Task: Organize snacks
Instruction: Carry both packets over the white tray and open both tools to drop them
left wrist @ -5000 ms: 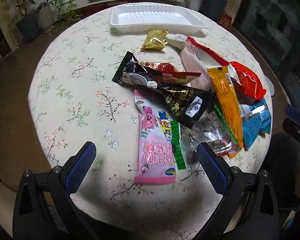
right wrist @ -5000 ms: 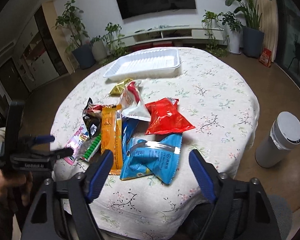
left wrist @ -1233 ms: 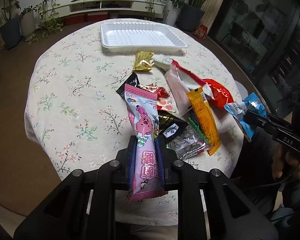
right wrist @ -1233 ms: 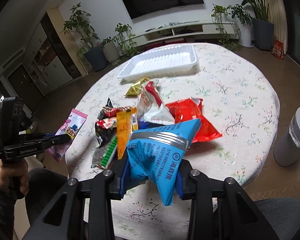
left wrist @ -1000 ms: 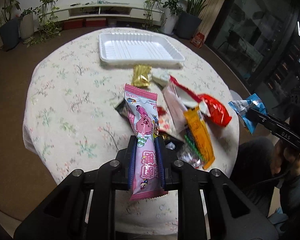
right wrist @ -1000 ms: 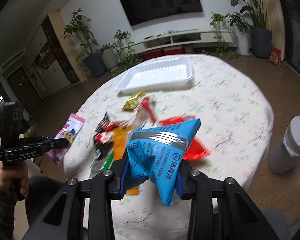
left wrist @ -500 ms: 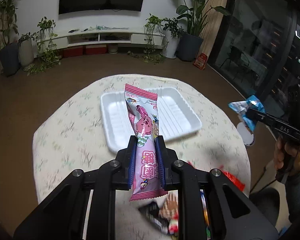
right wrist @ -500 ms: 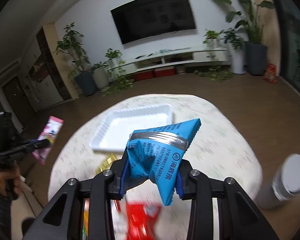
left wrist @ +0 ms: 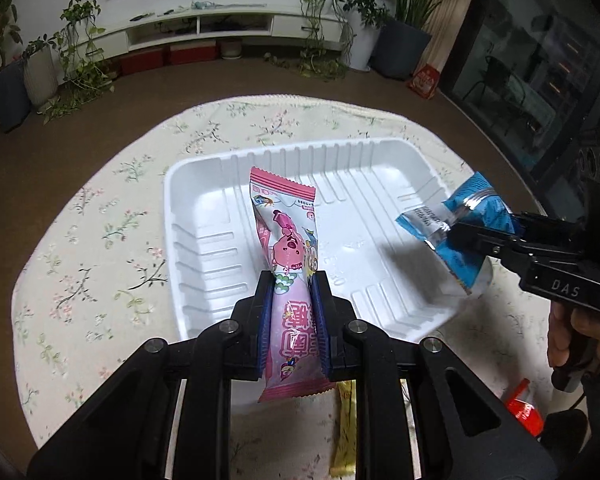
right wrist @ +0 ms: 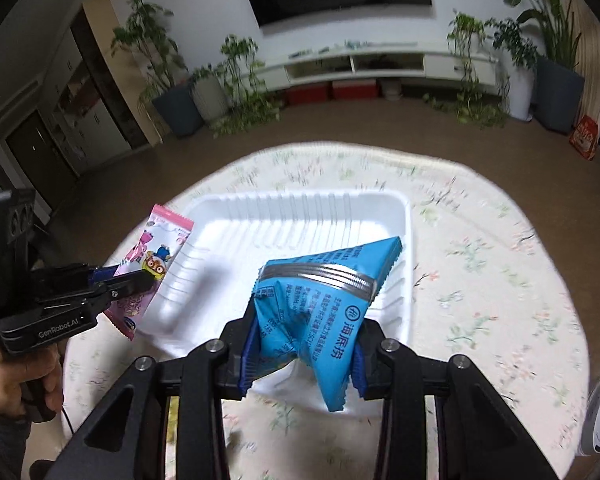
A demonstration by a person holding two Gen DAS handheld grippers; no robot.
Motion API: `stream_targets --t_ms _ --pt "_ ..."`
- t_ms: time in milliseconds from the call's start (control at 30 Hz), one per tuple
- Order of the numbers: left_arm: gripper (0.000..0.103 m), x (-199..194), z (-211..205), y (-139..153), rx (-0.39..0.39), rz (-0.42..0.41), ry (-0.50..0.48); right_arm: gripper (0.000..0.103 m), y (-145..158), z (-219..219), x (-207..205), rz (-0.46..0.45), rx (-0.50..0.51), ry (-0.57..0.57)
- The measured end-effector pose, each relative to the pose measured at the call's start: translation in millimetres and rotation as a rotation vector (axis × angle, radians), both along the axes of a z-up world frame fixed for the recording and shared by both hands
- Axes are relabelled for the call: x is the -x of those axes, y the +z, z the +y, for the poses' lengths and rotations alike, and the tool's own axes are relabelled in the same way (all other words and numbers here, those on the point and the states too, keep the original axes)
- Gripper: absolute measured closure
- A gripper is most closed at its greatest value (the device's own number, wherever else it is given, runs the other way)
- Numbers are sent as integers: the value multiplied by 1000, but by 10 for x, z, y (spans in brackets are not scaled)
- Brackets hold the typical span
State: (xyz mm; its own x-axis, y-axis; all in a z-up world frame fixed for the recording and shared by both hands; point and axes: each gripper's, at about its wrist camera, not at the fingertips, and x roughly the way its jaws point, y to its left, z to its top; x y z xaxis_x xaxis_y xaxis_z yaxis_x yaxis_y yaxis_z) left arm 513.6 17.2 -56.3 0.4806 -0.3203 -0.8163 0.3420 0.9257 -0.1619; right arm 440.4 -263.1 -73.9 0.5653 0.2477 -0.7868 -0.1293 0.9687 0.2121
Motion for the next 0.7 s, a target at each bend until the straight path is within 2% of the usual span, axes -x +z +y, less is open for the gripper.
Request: stream_targets --t_ms 100,333,600,700 --pt "86 -142 -16 -170 -10 20 9 64 -185 17 -107 25 12 3" --pt "84 -213 -50 -470 -41 47 18 63 -361 92 -253 51 26 25" --pt "84 -211 -52 -536 -50 48 32 60 -519 85 -319 80 40 19" --pt "83 -175 -47 -528 -47 47 43 54 -535 89 -309 78 62 20"
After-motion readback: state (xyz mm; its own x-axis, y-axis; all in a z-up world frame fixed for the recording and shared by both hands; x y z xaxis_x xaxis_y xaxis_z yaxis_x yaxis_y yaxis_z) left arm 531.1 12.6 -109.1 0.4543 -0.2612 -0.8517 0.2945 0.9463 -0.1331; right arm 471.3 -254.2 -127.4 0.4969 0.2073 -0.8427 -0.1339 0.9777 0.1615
